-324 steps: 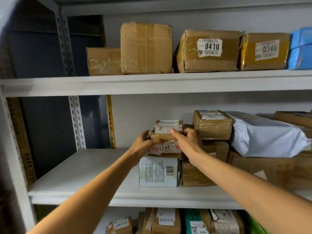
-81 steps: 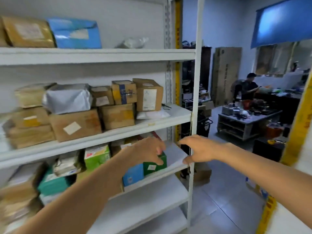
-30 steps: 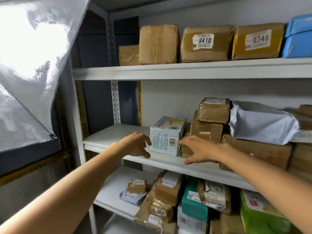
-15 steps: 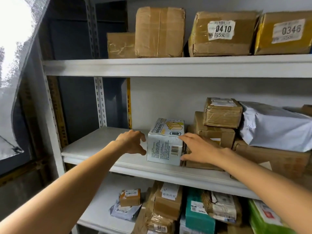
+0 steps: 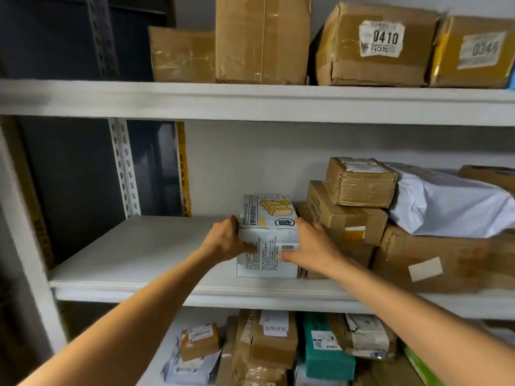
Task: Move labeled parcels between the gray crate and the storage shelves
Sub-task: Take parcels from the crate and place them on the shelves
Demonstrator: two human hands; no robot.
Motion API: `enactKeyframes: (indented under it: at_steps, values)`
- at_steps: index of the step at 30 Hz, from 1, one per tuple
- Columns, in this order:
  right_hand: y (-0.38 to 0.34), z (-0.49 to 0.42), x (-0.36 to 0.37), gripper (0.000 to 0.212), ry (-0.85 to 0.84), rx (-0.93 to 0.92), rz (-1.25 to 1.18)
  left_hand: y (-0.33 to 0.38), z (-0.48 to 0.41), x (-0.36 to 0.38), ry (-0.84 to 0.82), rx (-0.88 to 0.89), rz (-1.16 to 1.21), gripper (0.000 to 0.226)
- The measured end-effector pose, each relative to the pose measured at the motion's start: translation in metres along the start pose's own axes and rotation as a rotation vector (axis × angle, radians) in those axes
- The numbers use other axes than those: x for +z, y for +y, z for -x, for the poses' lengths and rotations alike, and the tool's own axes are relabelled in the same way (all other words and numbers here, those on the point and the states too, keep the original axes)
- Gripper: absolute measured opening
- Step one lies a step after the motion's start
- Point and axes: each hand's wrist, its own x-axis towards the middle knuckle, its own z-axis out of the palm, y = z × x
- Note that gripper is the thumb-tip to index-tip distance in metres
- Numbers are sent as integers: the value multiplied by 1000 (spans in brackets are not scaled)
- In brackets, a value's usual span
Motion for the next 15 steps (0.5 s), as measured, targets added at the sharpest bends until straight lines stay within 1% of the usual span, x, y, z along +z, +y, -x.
enactKeyframes:
  at_steps: [2,8,15]
  values:
    - [-2,0,1,67,72,24,-107,0,7,-2,-26,5,80,58]
    - [-11,17,16,68,114,12,-398,-16,41,-17,39,-7,205,58]
    - [-14,22,22,67,134,-2,-451,-14,64,-24,26,-13,291,53]
